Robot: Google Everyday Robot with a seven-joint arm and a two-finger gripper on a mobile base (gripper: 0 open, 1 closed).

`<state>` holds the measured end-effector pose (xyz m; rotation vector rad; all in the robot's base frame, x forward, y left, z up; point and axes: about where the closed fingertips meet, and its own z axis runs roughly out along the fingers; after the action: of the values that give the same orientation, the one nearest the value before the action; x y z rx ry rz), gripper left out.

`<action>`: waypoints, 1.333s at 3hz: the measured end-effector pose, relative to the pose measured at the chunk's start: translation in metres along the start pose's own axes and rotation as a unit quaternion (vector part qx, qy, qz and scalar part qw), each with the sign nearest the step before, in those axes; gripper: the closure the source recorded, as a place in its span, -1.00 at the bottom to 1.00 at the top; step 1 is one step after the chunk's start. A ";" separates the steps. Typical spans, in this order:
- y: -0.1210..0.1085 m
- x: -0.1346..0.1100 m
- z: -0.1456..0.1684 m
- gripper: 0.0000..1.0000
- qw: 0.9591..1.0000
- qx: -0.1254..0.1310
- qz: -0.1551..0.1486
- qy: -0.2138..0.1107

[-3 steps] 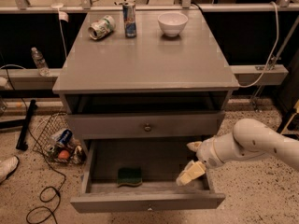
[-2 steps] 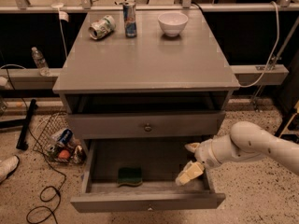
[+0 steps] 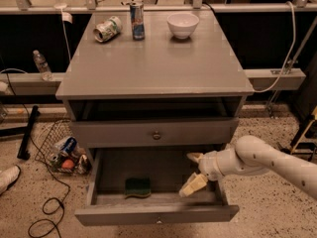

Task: Pick sponge from middle drawer and place on counter

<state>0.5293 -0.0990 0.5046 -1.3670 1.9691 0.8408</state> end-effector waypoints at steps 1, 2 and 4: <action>-0.003 -0.005 0.033 -1.00 0.999 -0.008 -0.032 -0.020; -0.008 -0.009 0.064 -1.00 0.998 -0.009 -0.057 -0.036; -0.017 -0.013 0.104 -1.00 0.995 -0.002 -0.076 -0.066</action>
Offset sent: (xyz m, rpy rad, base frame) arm 0.0306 0.0779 -0.0544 0.0889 -0.1661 0.0936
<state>0.5610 -0.0156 0.4468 -1.4074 1.7411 0.8402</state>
